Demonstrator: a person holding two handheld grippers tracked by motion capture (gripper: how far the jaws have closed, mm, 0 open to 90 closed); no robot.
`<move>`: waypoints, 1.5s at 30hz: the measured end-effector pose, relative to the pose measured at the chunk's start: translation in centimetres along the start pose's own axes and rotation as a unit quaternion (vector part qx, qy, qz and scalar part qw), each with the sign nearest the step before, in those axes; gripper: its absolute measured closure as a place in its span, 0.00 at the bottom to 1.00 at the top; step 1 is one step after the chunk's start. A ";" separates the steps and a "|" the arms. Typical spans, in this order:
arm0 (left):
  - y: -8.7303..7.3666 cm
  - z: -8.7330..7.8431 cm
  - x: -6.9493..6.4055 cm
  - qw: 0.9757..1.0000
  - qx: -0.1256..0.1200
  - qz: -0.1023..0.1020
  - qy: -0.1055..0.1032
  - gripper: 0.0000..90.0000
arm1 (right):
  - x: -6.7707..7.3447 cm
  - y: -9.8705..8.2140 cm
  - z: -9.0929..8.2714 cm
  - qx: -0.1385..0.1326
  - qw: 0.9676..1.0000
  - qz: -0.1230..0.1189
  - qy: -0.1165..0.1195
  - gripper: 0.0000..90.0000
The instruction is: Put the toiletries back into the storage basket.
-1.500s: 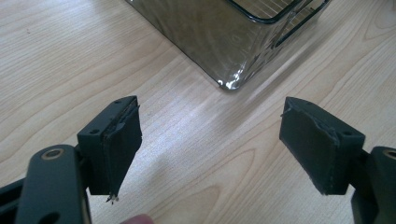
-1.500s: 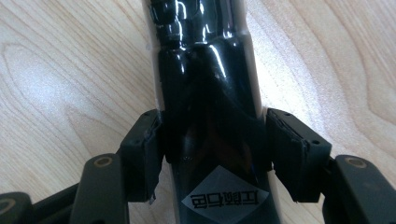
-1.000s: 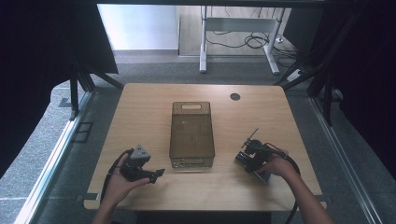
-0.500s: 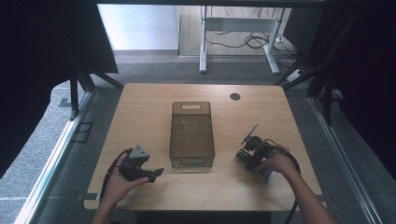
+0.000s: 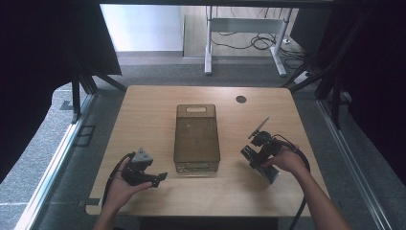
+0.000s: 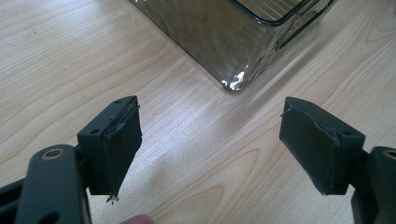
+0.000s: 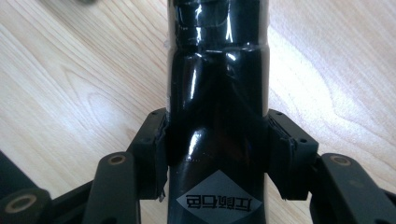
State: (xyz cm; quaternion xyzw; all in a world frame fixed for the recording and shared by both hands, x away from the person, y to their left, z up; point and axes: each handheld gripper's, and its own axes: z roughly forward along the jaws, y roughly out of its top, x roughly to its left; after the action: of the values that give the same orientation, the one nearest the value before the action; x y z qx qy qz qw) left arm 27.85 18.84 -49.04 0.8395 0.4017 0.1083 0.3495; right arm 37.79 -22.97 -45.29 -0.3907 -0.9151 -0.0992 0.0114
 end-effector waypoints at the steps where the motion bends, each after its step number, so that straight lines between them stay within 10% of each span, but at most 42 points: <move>1: 0.0 0.0 0.0 1.000 0.000 0.001 0.000 0.24 | 0.0 0.1 -0.2 -0.001 1.000 0.000 0.001 0.51; 45: 0.0 0.1 0.0 1.000 0.001 0.001 -0.006 0.24 | 2.9 8.4 -5.6 -0.060 0.996 0.042 0.045 0.51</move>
State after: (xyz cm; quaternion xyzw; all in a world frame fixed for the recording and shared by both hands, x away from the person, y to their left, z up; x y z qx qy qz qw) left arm 27.90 18.80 -49.18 0.8408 0.3988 0.1034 0.3512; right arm 41.46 -16.34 -38.06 -0.4238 -0.8889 -0.1707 0.0330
